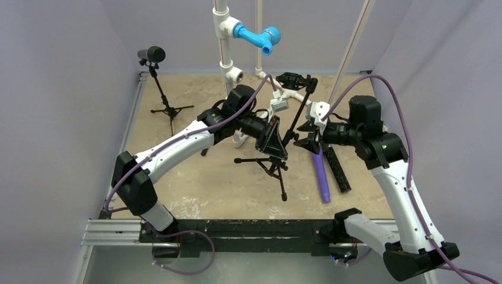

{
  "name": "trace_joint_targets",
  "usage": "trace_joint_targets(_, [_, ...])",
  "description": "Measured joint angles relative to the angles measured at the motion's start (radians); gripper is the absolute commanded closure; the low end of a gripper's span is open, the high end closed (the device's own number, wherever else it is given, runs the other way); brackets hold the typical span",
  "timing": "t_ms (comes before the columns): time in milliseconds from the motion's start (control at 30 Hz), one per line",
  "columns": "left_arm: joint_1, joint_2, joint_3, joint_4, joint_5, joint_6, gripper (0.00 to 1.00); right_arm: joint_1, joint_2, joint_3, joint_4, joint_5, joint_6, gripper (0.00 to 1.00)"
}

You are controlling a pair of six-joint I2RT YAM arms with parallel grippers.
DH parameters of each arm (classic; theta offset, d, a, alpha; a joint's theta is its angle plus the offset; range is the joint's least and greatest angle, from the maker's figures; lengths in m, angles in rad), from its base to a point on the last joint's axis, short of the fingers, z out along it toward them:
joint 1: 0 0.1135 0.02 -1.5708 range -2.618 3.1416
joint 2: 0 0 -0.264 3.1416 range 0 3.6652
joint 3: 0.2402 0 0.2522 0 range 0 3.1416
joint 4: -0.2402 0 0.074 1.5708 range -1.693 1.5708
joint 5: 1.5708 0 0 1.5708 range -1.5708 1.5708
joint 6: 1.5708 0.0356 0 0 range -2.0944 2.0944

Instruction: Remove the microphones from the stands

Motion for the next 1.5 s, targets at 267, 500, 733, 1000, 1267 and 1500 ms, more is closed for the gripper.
trace_joint_targets(267, [-0.001, -0.007, 0.026, -0.023, 0.056, 0.028, 1.0, -0.004, -0.05, -0.01, -0.066, 0.105, 0.034, 0.4])
trace_joint_targets(500, [-0.001, -0.023, 0.026, -0.104, 0.051, 0.119, 1.0, -0.025, -0.126, 0.003, -0.095, 0.061, 0.182, 0.4])
trace_joint_targets(733, [-0.001, -0.06, 0.026, -0.174, 0.041, 0.214, 1.0, -0.037, -0.029, 0.028, -0.089, -0.113, 0.332, 0.42])
trace_joint_targets(1000, [-0.001, -0.075, 0.026, -0.19, 0.037, 0.257, 1.0, -0.043, 0.069, 0.027, -0.053, -0.245, 0.436, 0.44])
trace_joint_targets(1267, [-0.002, -0.076, 0.026, -0.193, 0.037, 0.257, 1.0, -0.043, 0.055, 0.015, 0.018, -0.328, 0.505, 0.52])
trace_joint_targets(1500, [-0.002, -0.076, 0.026, -0.192, 0.037, 0.254, 1.0, -0.043, 0.048, -0.01, 0.078, -0.338, 0.548, 0.69])
